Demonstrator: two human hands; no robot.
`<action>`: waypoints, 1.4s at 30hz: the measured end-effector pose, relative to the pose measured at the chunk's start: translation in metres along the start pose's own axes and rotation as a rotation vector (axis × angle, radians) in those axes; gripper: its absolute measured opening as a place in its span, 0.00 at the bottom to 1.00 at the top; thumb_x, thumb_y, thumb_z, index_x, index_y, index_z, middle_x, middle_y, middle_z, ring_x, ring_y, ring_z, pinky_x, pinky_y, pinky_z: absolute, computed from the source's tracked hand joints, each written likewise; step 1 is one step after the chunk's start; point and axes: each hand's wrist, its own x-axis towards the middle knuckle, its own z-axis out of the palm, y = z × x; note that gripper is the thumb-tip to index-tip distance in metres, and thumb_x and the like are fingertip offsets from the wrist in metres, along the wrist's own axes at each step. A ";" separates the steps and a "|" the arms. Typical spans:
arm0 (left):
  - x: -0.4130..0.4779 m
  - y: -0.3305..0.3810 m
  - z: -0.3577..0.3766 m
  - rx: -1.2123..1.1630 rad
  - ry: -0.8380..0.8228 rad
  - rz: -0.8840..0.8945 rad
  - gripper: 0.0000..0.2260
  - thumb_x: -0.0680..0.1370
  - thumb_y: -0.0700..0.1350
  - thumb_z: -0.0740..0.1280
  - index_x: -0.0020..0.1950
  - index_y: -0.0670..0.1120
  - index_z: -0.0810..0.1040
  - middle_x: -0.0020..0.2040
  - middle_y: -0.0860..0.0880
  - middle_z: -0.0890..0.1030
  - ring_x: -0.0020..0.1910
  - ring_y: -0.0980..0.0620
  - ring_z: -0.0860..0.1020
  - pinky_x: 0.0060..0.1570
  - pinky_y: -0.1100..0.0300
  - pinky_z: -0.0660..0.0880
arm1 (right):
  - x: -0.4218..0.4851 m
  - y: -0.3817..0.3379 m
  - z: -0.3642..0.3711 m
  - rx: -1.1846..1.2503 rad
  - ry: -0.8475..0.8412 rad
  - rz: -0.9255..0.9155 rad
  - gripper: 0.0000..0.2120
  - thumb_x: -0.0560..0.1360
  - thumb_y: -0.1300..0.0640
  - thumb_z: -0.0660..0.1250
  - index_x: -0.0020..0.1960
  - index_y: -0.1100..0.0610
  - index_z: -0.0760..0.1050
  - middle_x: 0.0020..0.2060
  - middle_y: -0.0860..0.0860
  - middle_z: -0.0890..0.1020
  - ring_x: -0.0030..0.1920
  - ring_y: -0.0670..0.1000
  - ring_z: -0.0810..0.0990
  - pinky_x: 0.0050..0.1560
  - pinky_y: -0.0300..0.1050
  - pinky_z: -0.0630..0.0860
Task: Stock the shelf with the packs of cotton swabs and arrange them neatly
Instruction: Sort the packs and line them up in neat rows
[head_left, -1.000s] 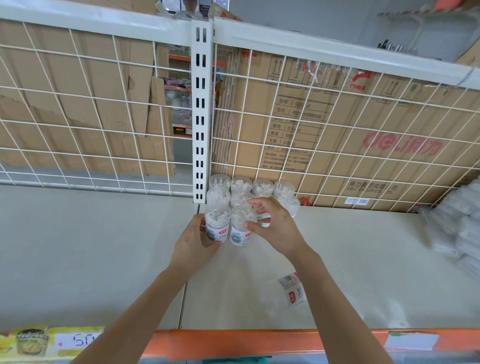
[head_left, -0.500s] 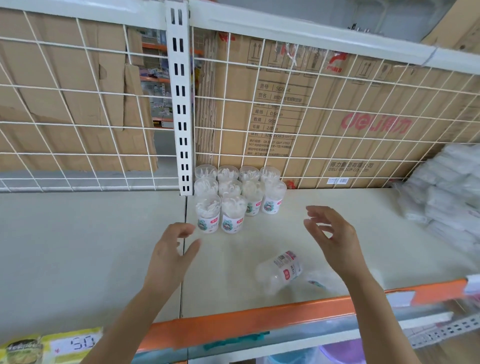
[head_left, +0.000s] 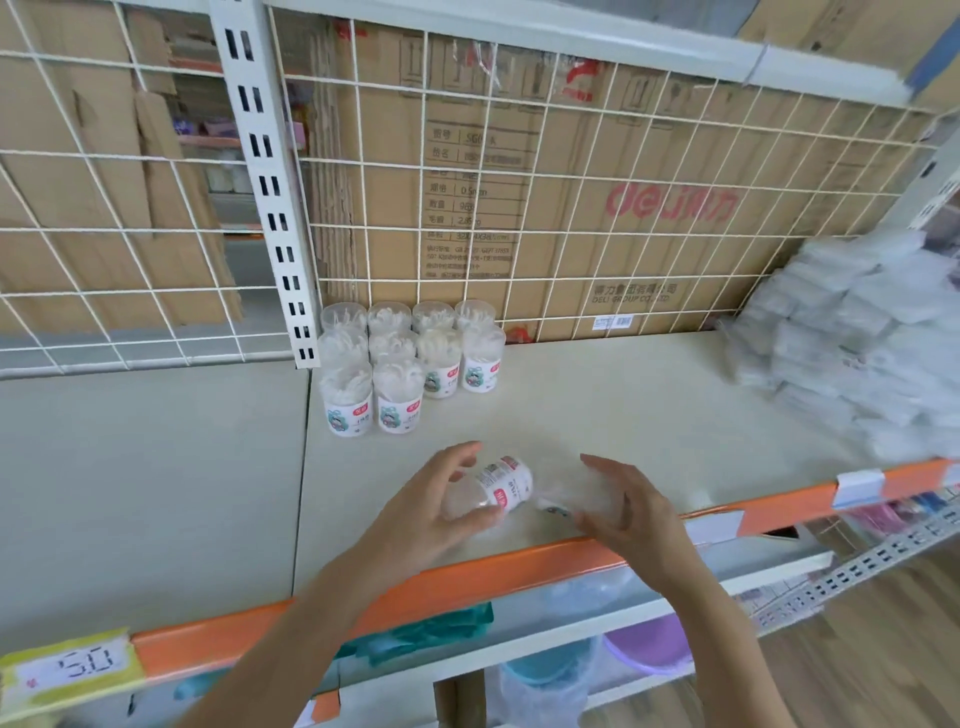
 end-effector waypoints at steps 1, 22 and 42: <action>0.000 0.002 0.004 0.029 0.004 -0.012 0.37 0.63 0.65 0.68 0.69 0.57 0.64 0.63 0.59 0.70 0.61 0.63 0.70 0.60 0.65 0.68 | -0.001 0.004 0.002 -0.014 -0.006 -0.001 0.28 0.67 0.60 0.76 0.62 0.44 0.70 0.51 0.42 0.75 0.40 0.38 0.74 0.39 0.25 0.68; -0.014 0.021 0.015 0.021 0.717 -0.005 0.29 0.62 0.63 0.69 0.60 0.56 0.69 0.51 0.62 0.75 0.48 0.65 0.73 0.43 0.75 0.67 | 0.020 0.031 -0.022 0.389 0.134 -0.082 0.23 0.70 0.46 0.67 0.64 0.37 0.67 0.50 0.42 0.72 0.49 0.40 0.75 0.46 0.27 0.70; 0.057 0.005 0.023 0.084 0.466 -0.063 0.41 0.69 0.42 0.76 0.67 0.68 0.54 0.54 0.66 0.74 0.49 0.64 0.77 0.49 0.72 0.71 | 0.091 0.006 0.032 0.276 -0.218 -0.122 0.42 0.66 0.59 0.76 0.69 0.39 0.56 0.46 0.43 0.78 0.42 0.51 0.80 0.46 0.40 0.77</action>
